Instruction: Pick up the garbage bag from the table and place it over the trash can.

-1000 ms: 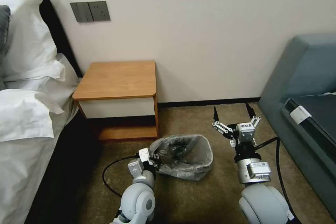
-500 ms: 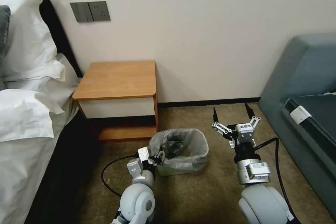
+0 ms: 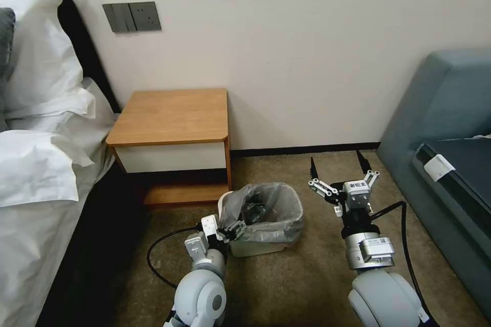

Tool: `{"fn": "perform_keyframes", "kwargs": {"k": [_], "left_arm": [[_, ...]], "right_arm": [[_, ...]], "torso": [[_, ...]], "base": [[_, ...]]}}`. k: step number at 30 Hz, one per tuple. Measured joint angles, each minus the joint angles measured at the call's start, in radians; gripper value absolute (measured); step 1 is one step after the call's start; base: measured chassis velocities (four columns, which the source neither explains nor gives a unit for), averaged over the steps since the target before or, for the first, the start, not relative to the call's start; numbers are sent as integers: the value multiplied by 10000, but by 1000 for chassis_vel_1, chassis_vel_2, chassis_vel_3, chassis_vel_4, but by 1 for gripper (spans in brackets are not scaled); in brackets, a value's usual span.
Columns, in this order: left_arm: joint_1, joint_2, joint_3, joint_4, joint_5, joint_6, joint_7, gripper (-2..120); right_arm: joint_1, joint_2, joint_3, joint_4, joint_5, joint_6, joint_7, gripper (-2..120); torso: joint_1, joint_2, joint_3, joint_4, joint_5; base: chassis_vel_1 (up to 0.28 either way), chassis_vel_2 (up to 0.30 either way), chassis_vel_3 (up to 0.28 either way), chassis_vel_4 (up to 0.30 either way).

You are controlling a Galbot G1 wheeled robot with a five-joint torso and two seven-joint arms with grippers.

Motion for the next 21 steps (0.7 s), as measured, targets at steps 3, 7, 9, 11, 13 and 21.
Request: {"fn": "perform_keyframes", "kwargs": {"k": [3,7,9,11,13,21], "left_arm": [[1,-20,0,1,7,-142,27,100],[26,-19,-13,-30,8,-237,35,100],[69,12,-26,-105,9,-242,37,100],[99,32,-30,-160,10,-242,38,100],[112,41,-34,-205,11,-243,40,100],[130,55,-77,-523,2,-250,81,100]], "right_arm": [[-30,-5,0,28,-7,1,-14,100],[-66,-8,3,77,-28,6,-30,100],[-80,-7,3,105,-34,7,-42,100],[-82,-7,8,147,-36,7,-56,100],[-82,-11,21,180,-36,7,-62,100],[-163,29,84,235,-55,26,-73,100]], "torso": [[0,0,0,0,0],[0,0,0,0,0],[0,0,1,0,0],[0,0,0,0,0],[0,0,0,0,0],[0,0,0,0,0]], "base": [[0,0,0,0],[0,0,0,0],[0,0,0,0],[0,0,0,0],[0,0,0,0],[0,0,0,0]]}}
